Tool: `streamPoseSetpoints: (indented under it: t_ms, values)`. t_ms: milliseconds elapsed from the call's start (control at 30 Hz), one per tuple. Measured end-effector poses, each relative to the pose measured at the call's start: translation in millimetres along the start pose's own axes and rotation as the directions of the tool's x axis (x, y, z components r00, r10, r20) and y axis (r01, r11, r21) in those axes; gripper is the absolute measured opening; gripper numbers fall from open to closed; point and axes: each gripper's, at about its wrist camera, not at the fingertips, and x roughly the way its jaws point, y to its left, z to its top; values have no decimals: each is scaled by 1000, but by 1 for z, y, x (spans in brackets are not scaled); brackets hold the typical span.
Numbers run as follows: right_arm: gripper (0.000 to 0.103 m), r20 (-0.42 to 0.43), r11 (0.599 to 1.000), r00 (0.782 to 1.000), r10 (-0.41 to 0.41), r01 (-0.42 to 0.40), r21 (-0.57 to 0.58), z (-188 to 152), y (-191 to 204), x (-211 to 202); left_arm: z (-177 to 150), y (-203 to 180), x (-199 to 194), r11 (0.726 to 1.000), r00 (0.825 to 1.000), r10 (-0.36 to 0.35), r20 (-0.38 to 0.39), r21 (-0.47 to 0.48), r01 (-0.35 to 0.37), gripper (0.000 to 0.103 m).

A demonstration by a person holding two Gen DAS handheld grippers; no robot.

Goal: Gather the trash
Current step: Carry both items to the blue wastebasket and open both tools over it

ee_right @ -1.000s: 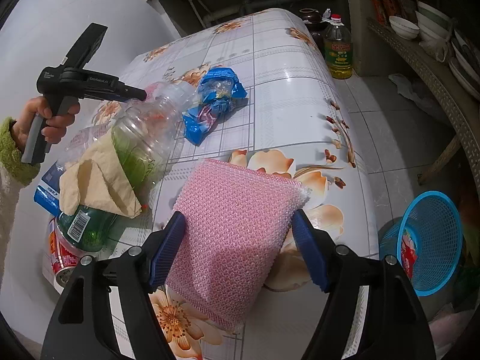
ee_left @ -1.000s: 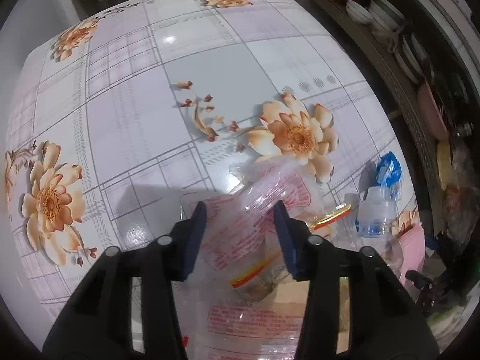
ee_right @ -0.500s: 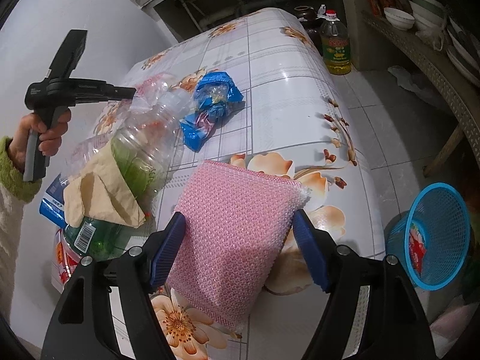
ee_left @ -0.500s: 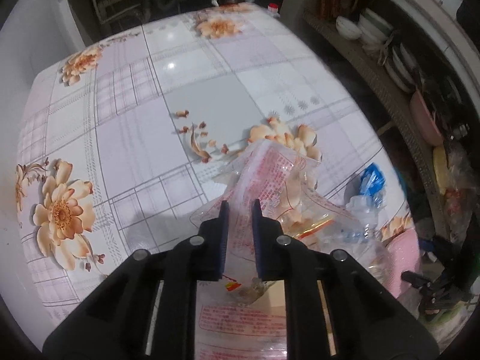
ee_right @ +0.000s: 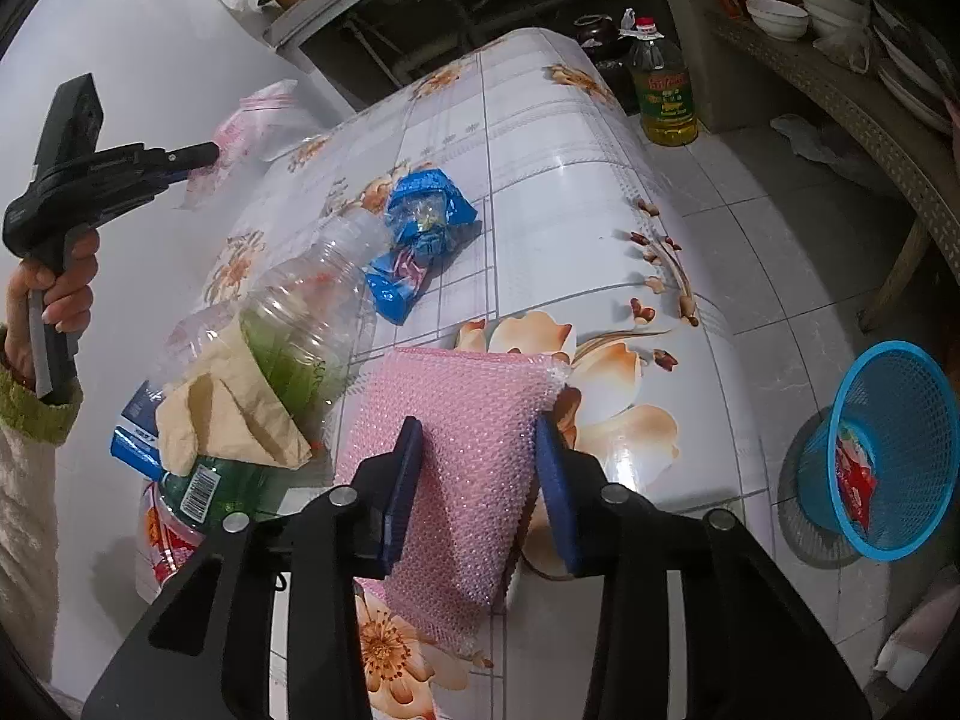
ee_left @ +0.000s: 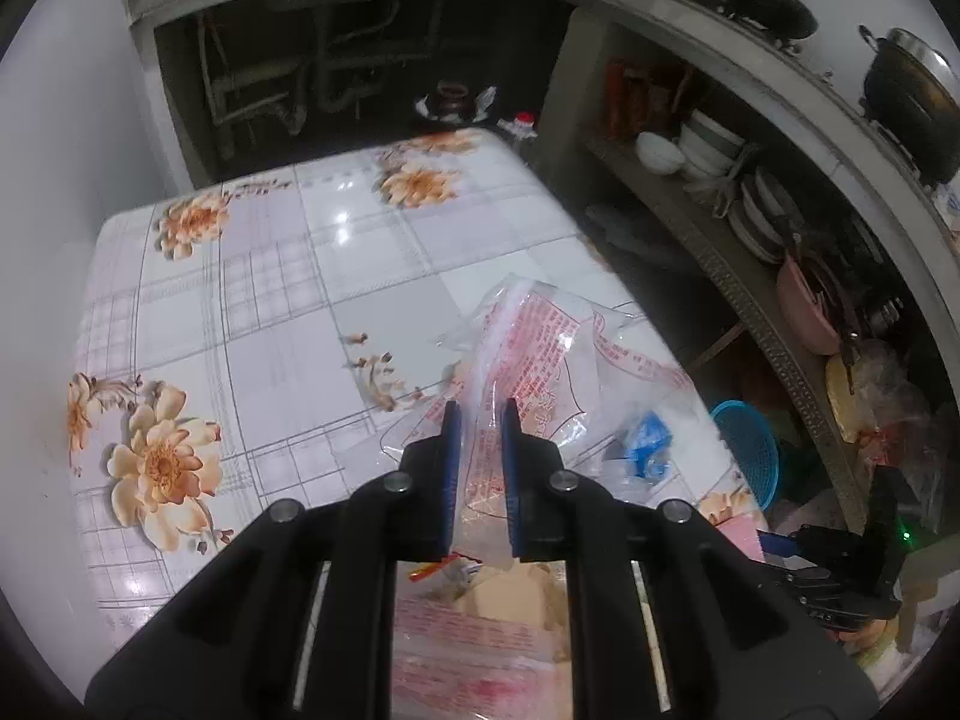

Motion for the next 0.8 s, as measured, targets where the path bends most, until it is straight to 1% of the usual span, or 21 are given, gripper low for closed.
streamPoseSetpoints:
  t_ms: [200, 367, 567, 700, 800]
  values:
    - [29, 34, 999, 999, 26, -27, 34, -1, -3, -12, -1, -22, -19, 999, 999, -24, 32, 26, 24, 11]
    - [28, 67, 997, 996, 56, -60, 55, -5, -6, -26, -4, -48, -35, 996, 997, -51, 56, 70, 47, 11]
    - [28, 119, 993, 990, 74, -84, 79, -12, -12, -49, -9, -83, -46, 990, 995, -81, 54, 122, 74, 11]
    - [28, 160, 992, 985, 63, -80, 98, -20, -23, -70, -13, -114, -47, 984, 994, -97, 47, 158, 89, 11]
    - [28, 208, 990, 978, 27, -56, 132, -28, -41, -93, -14, -142, -41, 976, 992, -119, 28, 189, 112, 11]
